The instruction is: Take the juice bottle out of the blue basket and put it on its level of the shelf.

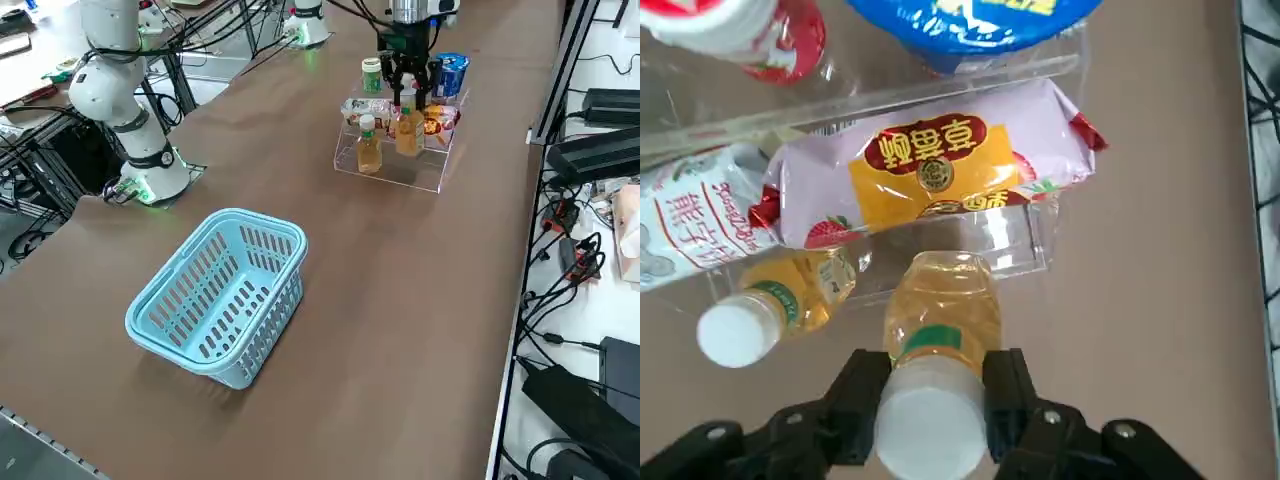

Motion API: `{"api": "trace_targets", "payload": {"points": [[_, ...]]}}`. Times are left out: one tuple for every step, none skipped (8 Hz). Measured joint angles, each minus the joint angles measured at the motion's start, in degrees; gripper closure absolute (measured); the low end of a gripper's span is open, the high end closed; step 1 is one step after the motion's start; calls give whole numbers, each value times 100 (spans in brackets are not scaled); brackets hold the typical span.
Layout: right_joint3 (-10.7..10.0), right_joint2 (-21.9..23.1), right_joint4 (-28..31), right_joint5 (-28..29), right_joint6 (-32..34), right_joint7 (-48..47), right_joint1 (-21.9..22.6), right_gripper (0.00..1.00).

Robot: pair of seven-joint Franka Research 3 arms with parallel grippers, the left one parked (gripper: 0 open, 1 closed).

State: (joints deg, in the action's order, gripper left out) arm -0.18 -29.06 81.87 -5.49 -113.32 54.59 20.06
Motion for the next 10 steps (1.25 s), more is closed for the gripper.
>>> {"api": "trace_targets", "payload": {"points": [[-17,-68,0,0,-67,193,-2,46],[-25,-131,-2,0,-99,312,-3,46],[-26,-201,-3,0,-109,374,-2,46],[-24,-260,-3,0,-126,402,-2,46],[-13,-310,-3,0,-152,424,-1,46],[4,-349,-3,0,-168,479,1,46],[22,-381,-3,0,-188,562,4,46],[33,-413,-4,0,-216,647,7,46],[38,-446,-3,0,-237,749,9,46],[50,-468,-4,1,-251,890,11,46]]}}
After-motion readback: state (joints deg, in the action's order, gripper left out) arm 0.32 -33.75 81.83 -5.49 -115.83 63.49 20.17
